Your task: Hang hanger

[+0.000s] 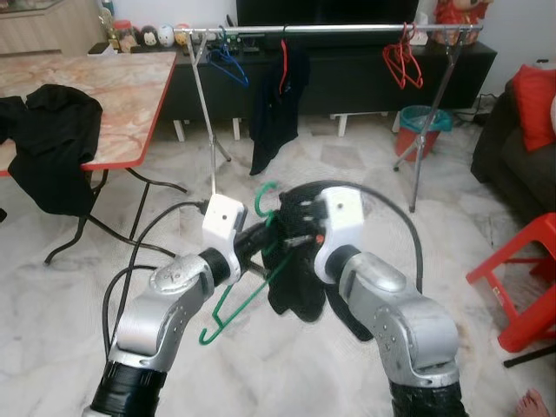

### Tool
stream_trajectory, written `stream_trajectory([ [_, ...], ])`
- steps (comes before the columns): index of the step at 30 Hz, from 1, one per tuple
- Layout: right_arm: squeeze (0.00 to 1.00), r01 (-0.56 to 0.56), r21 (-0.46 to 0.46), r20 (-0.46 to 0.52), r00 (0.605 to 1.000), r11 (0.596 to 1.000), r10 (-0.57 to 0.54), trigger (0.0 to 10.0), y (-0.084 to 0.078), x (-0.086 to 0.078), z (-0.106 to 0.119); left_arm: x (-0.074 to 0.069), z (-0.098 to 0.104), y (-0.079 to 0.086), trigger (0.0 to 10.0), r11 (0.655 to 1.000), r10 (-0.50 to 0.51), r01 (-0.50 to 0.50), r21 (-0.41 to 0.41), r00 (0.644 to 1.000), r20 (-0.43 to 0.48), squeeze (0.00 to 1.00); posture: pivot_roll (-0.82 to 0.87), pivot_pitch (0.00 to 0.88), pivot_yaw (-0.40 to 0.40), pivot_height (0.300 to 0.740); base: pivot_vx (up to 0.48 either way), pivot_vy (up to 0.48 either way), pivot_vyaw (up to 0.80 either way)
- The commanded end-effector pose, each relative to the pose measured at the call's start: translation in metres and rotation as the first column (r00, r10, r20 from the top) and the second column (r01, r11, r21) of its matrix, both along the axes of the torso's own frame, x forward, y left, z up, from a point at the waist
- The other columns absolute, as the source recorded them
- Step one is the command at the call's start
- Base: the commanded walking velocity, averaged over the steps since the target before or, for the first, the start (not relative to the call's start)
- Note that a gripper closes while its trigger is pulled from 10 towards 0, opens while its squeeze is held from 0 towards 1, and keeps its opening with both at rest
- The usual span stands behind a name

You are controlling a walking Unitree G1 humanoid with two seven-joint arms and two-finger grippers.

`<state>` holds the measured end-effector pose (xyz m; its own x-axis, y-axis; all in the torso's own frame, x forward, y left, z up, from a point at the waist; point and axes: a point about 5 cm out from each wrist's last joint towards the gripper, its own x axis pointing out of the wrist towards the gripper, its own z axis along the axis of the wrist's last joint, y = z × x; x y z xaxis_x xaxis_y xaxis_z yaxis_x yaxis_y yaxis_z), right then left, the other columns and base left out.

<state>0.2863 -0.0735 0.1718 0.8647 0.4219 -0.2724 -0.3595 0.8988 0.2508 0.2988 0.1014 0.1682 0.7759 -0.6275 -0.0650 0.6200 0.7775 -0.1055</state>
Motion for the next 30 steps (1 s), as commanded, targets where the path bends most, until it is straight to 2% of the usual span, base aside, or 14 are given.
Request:
stream_trajectory([
  [1, 0.0, 0.05, 0.026, -0.059, 0.997, 0.998, -0.049, 10.0, -0.006, 0.002, -0.007, 0.007, 0.015, 0.007, 10.0, 0.997, 0.075, -0.074, -0.016, 0.993, 0.089, 0.0, -0.04, 0.0, 0.006, 0.74, 0.0, 0.0, 0.0],
  [5, 0.0, 0.022, 0.038, -0.094, 0.995, 0.999, -0.019, 10.0, -0.002, -0.003, -0.013, 0.011, 0.018, 0.01, 10.0, 0.992, 0.116, -0.112, -0.054, 0.988, 0.097, 0.0, -0.04, 0.0, 0.007, 0.74, 0.0, 0.0, 0.0],
  [7, 0.0, -0.019, 0.041, -0.101, 0.995, 0.999, 0.023, 10.0, 0.003, -0.006, -0.014, 0.011, 0.018, 0.01, 10.0, 0.993, 0.113, -0.109, -0.053, 0.989, 0.096, 0.0, -0.05, 0.0, 0.008, 0.74, 0.0, 0.0, 0.0],
  [9, 0.0, -0.134, 0.038, -0.089, 0.987, 0.99, 0.137, 10.0, 0.015, -0.015, -0.013, 0.01, 0.018, 0.009, 10.0, 0.993, 0.114, -0.109, -0.051, 0.989, 0.098, 0.0, -0.04, 0.0, 0.008, 0.74, 0.0, 0.0, 0.0],
  [13, 0.0, -0.159, 0.039, -0.097, 0.982, 0.987, 0.162, 10.0, 0.021, -0.019, -0.014, 0.012, 0.019, 0.012, 10.0, 0.988, 0.148, -0.141, -0.065, 0.983, 0.108, 0.0, -0.04, 0.0, 0.007, 0.74, 0.0, 0.0, 0.0],
  [16, 0.0, -0.246, 0.026, -0.085, 0.965, 0.969, 0.247, 10.0, 0.029, -0.025, -0.012, 0.014, 0.022, 0.013, 10.0, 0.983, 0.171, -0.161, -0.092, 0.979, 0.113, 0.0, -0.04, 0.0, 0.007, 0.74, 0.0, 0.0, 0.0],
  [20, 0.0, -0.269, 0.005, -0.078, 0.96, 0.963, 0.269, 10.0, 0.03, -0.027, -0.012, 0.014, 0.021, 0.011, 10.0, 0.985, 0.156, -0.147, -0.087, 0.982, 0.111, 0.0, -0.04, 0.0, 0.006, 0.74, 0.0, 0.0, 0.0],
  [21, 0.0, -0.254, -0.01, -0.073, 0.965, 0.967, 0.253, 10.0, 0.03, -0.026, -0.012, 0.012, 0.021, 0.009, 10.0, 0.988, 0.141, -0.132, -0.085, 0.984, 0.111, 0.0, -0.04, 0.0, 0.006, 0.74, 0.0, 0.0, 0.0],
  [22, 0.0, -0.192, -0.016, -0.065, 0.98, 0.981, 0.19, 10.0, 0.025, -0.019, -0.012, 0.011, 0.02, 0.007, 10.0, 0.989, 0.132, -0.124, -0.085, 0.985, 0.107, 0.0, -0.04, 0.0, 0.006, 0.74, 0.0, 0.0, 0.0],
  [25, 0.0, -0.133, -0.02, -0.04, 0.99, 0.991, 0.132, 10.0, 0.018, -0.012, -0.008, 0.01, 0.018, 0.006, 10.0, 0.989, 0.127, -0.118, -0.085, 0.986, 0.104, 0.0, -0.05, 0.0, 0.005, 0.74, 0.0, 0.0, 0.0],
  [30, 0.0, -0.121, -0.019, -0.027, 0.992, 0.992, 0.12, 10.0, 0.013, -0.009, -0.004, 0.009, 0.017, 0.005, 10.0, 0.99, 0.122, -0.114, -0.085, 0.987, 0.103, 0.0, -0.04, 0.0, 0.004, 0.74, 0.0, 0.0, 0.0],
])
